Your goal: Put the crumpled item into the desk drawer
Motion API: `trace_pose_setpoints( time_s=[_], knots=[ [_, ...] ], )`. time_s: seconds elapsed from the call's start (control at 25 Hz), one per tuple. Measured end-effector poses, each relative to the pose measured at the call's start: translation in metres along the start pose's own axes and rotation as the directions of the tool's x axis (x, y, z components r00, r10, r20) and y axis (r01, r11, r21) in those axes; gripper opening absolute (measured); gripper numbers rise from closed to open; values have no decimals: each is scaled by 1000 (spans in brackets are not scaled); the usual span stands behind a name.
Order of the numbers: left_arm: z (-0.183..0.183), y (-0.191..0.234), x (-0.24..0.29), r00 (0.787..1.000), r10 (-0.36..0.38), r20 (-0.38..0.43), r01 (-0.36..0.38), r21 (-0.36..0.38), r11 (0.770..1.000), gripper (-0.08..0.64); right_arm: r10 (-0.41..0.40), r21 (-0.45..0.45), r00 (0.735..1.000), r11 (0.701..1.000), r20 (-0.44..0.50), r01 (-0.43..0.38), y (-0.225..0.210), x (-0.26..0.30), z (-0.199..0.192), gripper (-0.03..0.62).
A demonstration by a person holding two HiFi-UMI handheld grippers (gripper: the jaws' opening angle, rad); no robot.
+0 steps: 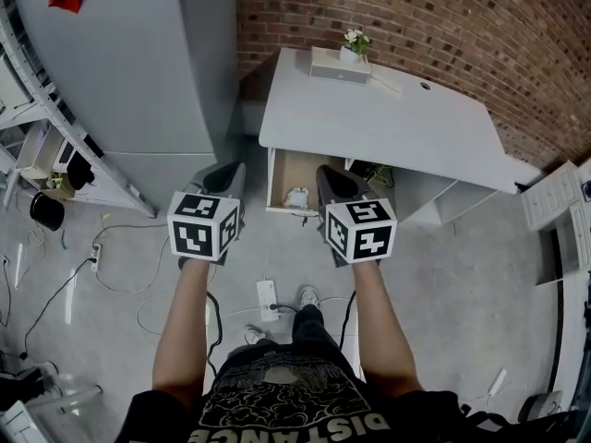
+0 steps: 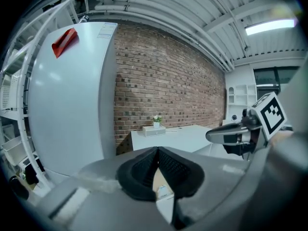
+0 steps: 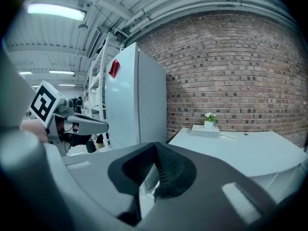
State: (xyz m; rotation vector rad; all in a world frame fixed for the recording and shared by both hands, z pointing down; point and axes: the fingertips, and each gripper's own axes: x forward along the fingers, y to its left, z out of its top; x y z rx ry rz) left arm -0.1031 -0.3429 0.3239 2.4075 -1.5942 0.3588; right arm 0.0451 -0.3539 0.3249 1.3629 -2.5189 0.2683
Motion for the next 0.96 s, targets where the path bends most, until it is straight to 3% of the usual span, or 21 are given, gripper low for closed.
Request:
trace_pose_setpoints(
  time_s=[0.96],
  knots=[
    [-4,17,-20,1000,9,6,-9,18,1000,-2,-50,-15,999,999,15,51,9,-5,0,2]
  ],
)
